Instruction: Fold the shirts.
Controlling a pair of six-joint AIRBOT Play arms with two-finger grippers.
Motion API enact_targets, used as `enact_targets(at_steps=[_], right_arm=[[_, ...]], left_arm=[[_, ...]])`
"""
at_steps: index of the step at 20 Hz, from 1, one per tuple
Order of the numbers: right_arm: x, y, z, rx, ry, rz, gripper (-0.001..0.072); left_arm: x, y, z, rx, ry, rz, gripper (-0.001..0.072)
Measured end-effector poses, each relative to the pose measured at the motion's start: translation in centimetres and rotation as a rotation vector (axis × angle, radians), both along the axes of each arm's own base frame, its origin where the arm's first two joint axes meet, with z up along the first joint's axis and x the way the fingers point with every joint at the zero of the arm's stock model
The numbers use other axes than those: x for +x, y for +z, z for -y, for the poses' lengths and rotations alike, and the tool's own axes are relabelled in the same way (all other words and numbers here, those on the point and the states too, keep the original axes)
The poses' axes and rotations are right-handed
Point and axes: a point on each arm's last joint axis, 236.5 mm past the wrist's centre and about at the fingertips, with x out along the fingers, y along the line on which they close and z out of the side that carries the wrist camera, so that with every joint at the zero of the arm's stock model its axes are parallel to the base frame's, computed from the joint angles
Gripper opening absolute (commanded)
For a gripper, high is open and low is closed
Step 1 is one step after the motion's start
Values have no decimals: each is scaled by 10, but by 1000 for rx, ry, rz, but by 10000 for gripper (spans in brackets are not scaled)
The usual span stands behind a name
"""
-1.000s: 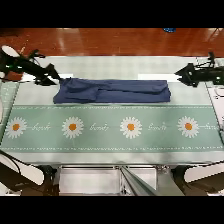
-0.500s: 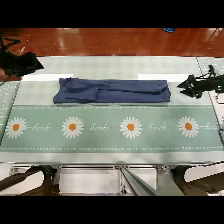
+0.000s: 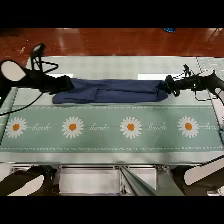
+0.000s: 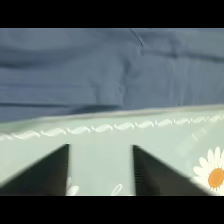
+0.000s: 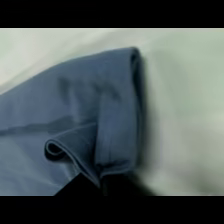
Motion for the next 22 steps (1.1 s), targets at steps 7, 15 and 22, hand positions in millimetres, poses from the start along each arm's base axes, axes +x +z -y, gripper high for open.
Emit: enact_targets(at_steps=[7,15,22], right_arm=[[-46,72,8,-122,141,77,24],[-166,192,-7,-263,130,318,24],[-217,241,-26,-282,85,443,24]], left_arm=[[-5,-23,60,-110,-121,-45,17],[-12,-44,227,-166,-446,-47,17],[-104,-110,362,-185,-731,-267,17]])
